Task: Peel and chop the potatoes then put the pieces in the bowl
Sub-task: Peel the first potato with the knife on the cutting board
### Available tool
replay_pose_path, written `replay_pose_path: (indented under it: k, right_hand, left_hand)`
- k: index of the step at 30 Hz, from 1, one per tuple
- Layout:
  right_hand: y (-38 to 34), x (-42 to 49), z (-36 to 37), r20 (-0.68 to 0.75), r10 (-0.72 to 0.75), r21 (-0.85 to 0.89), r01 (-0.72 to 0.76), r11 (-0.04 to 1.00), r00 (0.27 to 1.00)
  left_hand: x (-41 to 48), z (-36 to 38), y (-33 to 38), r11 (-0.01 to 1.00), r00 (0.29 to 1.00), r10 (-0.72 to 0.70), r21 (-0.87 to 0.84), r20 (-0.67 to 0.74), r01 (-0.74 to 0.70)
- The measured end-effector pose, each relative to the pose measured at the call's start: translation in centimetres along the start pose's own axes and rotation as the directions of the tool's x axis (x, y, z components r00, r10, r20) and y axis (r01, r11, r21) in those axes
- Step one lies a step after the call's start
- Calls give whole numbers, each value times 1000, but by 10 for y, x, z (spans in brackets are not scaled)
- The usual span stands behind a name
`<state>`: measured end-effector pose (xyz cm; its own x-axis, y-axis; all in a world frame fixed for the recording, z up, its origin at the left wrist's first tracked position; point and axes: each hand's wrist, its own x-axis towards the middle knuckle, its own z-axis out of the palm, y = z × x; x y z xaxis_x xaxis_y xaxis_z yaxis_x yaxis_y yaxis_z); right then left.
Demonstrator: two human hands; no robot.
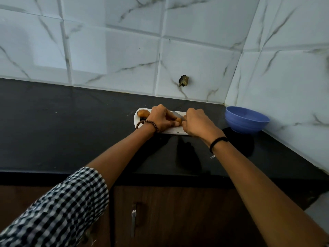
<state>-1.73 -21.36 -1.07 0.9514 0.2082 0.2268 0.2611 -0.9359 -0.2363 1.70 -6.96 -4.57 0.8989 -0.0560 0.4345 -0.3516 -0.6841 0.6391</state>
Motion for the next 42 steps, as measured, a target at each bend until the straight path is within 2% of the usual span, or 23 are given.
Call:
replay_pose_path:
  k: [8, 18, 22, 24, 27, 30, 35, 42]
  right_hand:
    - [12, -36, -8, 21, -33, -84, 34, 996, 999]
    - [8, -61, -54, 152, 9, -151, 14, 988, 988]
    - [10, -62, -82, 248, 23, -131, 10, 991, 969]
    - [17, -62, -91, 264, 22, -46, -10, 999, 964]
    - [35, -59, -88, 145, 42, 128, -61, 990, 989]
    - [47, -47, -70, 12, 105, 199, -106, 974, 994]
    - [61, -8, -23, -83, 155, 84, -148, 985, 984]
    - [74, 24, 4, -40, 159, 19, -158, 987, 986]
  left_hand:
    - [2, 1, -4, 999, 1000, -18, -46, -3, 18]
    - [2, 0, -4, 999, 999, -35, -16, 12, 35]
    - [3, 0, -6, 999, 999, -26, -27, 29, 27]
    - [4, 1, -7, 999, 999, -14, -35, 35, 16]
    - [6, 2, -9, 1000, 997, 2, -19, 80, 0]
    - [8, 2, -12, 1000, 993, 23, 0, 115, -23]
    - [11, 2, -17, 997, 990, 80, -3, 117, -80]
    - [15, 4, -19, 993, 988, 97, -73, 122, -88]
